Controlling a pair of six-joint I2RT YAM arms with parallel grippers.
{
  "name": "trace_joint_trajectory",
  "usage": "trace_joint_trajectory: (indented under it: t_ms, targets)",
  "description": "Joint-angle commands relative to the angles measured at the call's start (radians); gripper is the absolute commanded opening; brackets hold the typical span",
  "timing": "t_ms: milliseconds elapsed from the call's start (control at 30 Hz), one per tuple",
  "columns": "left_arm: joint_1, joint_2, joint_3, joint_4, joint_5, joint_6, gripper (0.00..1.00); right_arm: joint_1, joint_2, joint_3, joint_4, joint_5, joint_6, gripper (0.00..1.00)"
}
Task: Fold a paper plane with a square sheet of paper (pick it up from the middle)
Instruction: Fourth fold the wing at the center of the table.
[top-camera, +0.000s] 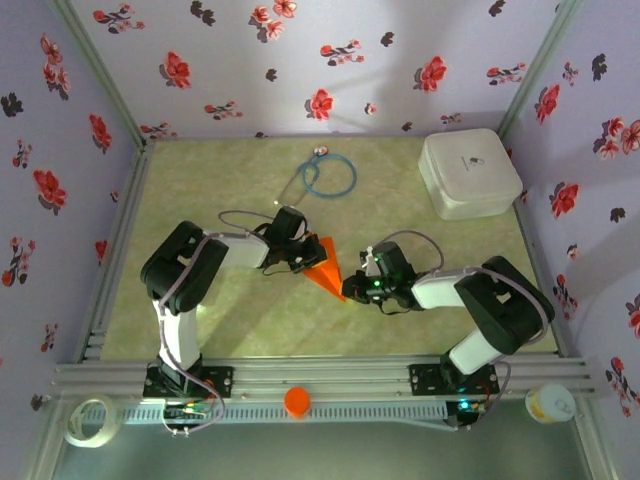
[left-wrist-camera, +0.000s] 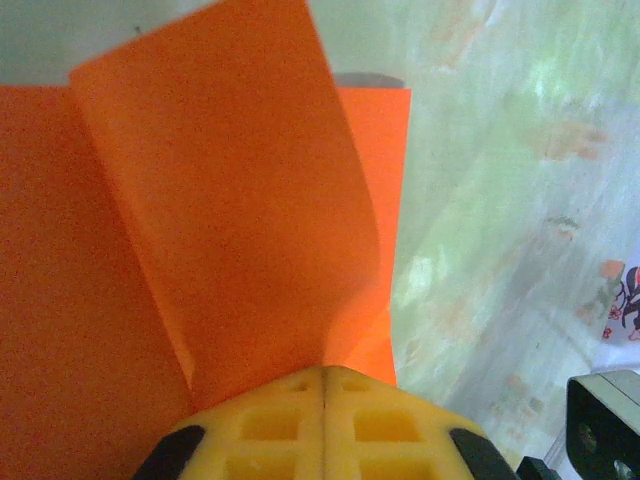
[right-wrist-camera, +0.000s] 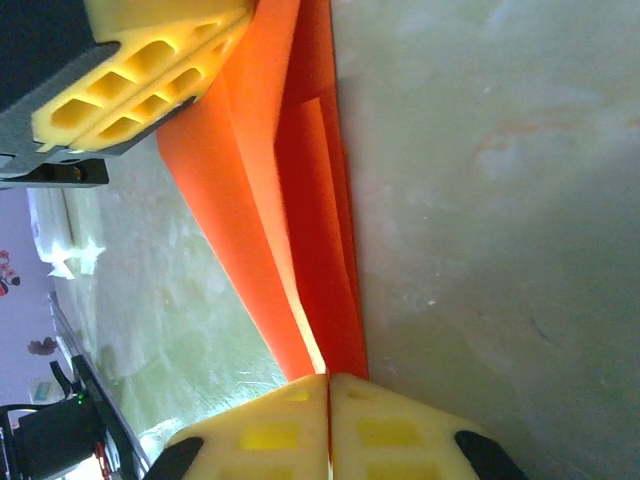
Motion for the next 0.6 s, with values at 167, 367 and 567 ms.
trace_joint_trajectory:
  t_ms: [167,367,567]
  targets:
    - [0.011,0.004,-0.031,-0.034,-0.023,0.008,0.0,0.011,-0.027,-0.047,-0.164,0.022,-0.01,0.18]
    - [0.012,0.005,-0.034,-0.033,-0.023,0.007,0.0,0.018,-0.044,-0.056,-0.18,0.027,-0.009,0.19]
    - [0.012,0.003,-0.036,-0.03,-0.023,0.005,0.0,0.022,-0.034,-0.052,-0.201,0.044,-0.011,0.1]
